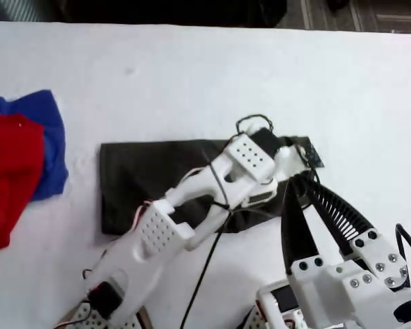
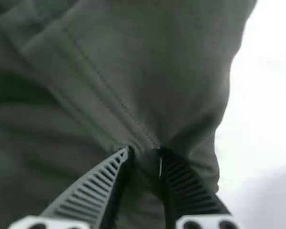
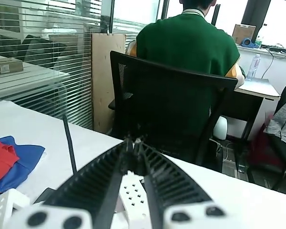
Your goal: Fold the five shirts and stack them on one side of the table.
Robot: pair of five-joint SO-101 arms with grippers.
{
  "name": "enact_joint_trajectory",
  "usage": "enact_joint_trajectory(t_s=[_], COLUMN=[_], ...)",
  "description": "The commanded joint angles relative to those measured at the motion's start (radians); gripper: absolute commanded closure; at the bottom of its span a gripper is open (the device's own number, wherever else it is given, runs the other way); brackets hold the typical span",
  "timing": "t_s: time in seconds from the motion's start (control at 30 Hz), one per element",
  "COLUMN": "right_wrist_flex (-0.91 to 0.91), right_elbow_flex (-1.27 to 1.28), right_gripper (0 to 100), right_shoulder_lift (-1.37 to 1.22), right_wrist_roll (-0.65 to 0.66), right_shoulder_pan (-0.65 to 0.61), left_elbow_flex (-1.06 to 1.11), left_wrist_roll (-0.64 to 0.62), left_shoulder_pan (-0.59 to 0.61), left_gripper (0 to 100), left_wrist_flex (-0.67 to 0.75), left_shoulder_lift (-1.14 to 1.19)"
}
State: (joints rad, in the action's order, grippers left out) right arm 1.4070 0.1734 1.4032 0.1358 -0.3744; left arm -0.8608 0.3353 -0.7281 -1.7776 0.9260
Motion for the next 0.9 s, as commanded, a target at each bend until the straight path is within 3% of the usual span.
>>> enact_joint_trajectory(t_s=[0.0,0.1,0.37,0.87], right_wrist_flex=[0.002,0.002,0.002,0.085], right_elbow_flex=[-0.021,-0.021,-0.021,-0.017], right_gripper=[98.0,98.0,98.0,98.0], right_shoulder_lift=[-0.002,-0.002,-0.002,-0.002], right_wrist_roll=[-0.002,-0.002,-0.002,-0.002], right_shoulder_pan=[0.001,0.001,0.001,0.001], left_elbow_flex=[-0.014,-0.014,0.014,0.572], left_wrist_roll=[-0.003,-0.005,-0.071,-0.11], left_shoulder_pan=[0.005,0.012,0.165,0.435], left_gripper=[89,89,89,89], left_wrist_flex=[-0.011,-0.009,-0.012,-0.009], left_shoulder_lift=[-0.154,-0.237,-0.334,-0.835])
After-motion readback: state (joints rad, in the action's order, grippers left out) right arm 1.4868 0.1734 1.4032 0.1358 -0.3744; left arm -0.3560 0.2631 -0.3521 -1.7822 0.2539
